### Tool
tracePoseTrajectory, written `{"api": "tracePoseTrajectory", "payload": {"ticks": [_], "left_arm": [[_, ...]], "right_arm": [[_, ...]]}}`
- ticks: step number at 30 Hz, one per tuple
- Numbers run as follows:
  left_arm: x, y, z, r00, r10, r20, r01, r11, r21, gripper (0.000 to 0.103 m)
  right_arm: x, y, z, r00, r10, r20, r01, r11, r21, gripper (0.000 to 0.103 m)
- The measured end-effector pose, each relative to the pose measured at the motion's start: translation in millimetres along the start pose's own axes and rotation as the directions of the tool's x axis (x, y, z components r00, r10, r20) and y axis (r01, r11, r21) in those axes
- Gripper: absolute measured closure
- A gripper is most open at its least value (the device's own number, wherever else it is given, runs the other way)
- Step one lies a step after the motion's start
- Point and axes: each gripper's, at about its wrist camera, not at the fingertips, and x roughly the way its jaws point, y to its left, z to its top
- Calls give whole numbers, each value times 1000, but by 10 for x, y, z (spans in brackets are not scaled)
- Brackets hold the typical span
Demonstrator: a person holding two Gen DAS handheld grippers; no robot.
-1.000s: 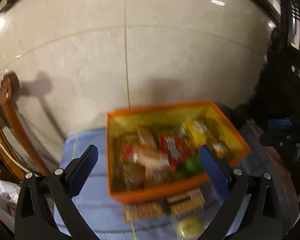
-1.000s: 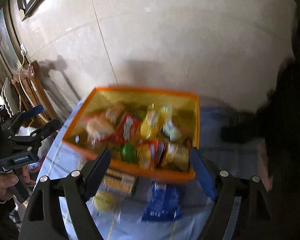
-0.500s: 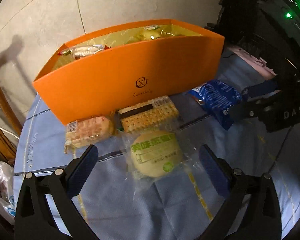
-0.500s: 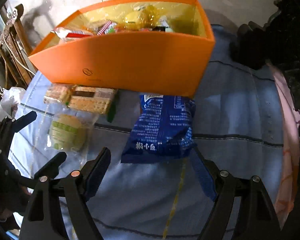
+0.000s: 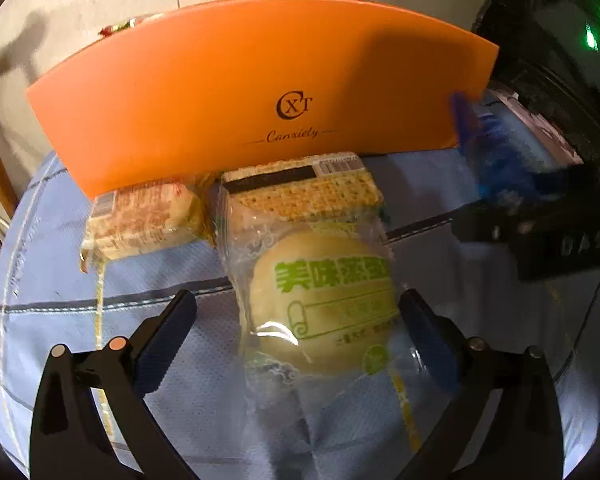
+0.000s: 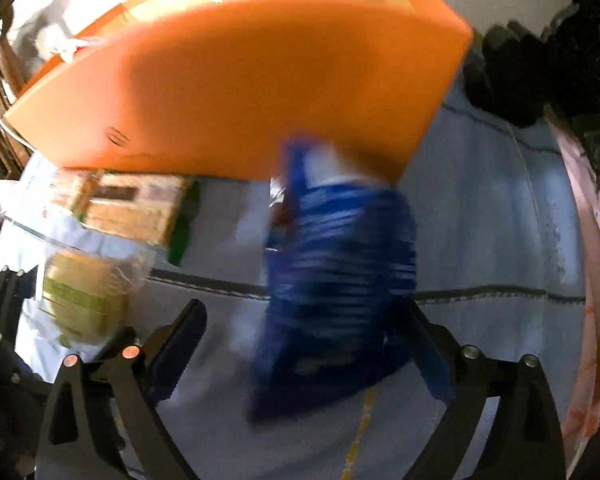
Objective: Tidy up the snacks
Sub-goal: 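Grasp the blue biscuit bag with the right gripper while the left grasps a green-printed bun bag, then carry both bags over the orange box and open both grippers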
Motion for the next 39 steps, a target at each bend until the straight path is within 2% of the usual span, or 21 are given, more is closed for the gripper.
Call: {"api": "tracePoseTrajectory", "payload": {"ticks": [1, 2, 3, 5, 8, 10, 14, 18, 22, 26, 30, 35, 39], "left_arm": [[3, 2, 1, 1000, -12, -1, 12, 1000, -4, 10], [-19, -8, 8, 999, -38, 11, 38, 999, 3, 19], [-59, -41, 8, 999, -46, 30, 45, 999, 26, 41], [-116, -89, 3, 998, -40, 51, 38, 998, 45, 46], [-125, -16, 29, 997, -57, 45, 56, 998, 5, 47], [-221, 3, 26, 995, -75, 67, 75, 997, -1, 47], [-457, 88, -8, 989, -93, 113, 95, 995, -9, 47], [-691, 296, 2, 984, -95, 153, 105, 993, -60, 47], [-882, 423, 20, 980, -89, 176, 103, 992, -73, 47], [-1135, 486, 114, 970, -105, 219, 127, 988, -89, 47], [-1363, 523, 481, 957, -106, 271, 130, 989, -70, 47], [-1533, 619, 1148, 947, -66, 314, 89, 994, -58, 47], [-1728, 683, 1616, 926, -27, 376, 44, 998, -35, 47]], "right_arm": [[-1, 12, -9, 1000, -10, 7, 11, 1000, -14, 17], [-26, 29, -15, 999, -31, 22, 31, 999, -33, 46], [-67, 25, -14, 999, -20, 40, 22, 999, -38, 47], [-134, -27, -31, 998, 25, 51, -24, 1000, -10, 59], [-211, -106, -105, 997, 50, 66, -50, 999, 7, 69], [-305, -131, -152, 993, 84, 82, -86, 996, 21, 75], [-594, -69, -310, 980, 142, 138, -144, 990, 3, 75], [-851, -53, -404, 964, 184, 193, -190, 982, 15, 75], [-964, -76, -376, 954, 209, 214, -216, 976, 12, 75], [-1226, 5, -349, 932, 249, 265, -260, 966, 5, 75], [-1627, 85, -84, 910, 263, 321, -263, 964, -44, 75], [-2064, 119, 411, 887, 247, 390, -234, 969, -80, 75], [-2378, 108, 726, 871, 228, 434, -208, 974, -95, 75]]}}
